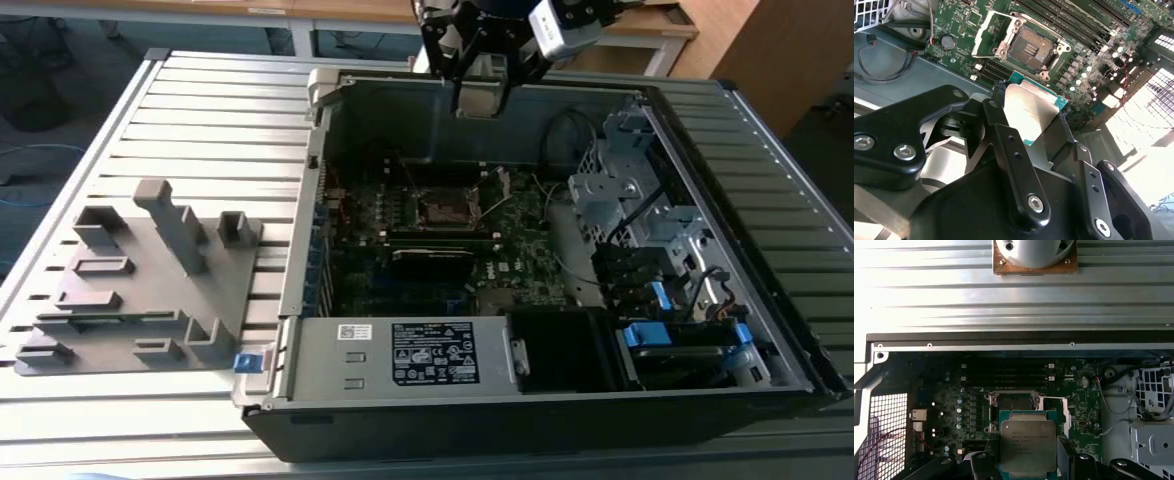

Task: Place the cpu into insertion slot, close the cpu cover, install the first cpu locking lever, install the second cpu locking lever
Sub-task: 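Place the cpu into insertion slot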

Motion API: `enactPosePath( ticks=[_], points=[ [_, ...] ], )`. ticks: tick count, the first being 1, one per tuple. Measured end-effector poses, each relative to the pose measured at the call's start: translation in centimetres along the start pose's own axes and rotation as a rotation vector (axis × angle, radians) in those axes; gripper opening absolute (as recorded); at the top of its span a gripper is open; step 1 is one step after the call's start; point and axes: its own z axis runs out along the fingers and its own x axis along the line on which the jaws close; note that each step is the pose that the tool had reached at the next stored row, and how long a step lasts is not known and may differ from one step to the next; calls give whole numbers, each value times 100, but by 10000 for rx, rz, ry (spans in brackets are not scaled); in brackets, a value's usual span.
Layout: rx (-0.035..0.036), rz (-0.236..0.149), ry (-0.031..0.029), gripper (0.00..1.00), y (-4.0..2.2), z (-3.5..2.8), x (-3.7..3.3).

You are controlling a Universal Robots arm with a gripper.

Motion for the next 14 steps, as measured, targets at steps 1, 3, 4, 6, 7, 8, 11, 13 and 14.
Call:
enactPosePath(
  ticks=[1, 3, 4, 6, 7, 8, 11, 13, 14],
  points=[
    [-1, 0, 0, 54, -1, 6, 0],
    [2, 0, 1, 54, -2, 13, 0],
    [2, 1, 1, 54, -2, 13, 0],
    [3, 0, 1, 54, -2, 13, 0],
    [3, 0, 1, 54, -2, 14, 0],
    [2, 0, 1, 54, -2, 14, 0],
    [0, 0, 0, 54, -4, 33, 0],
    [2, 1, 1, 54, -5, 37, 0],
    [3, 0, 2, 54, -5, 37, 0]
  ],
)
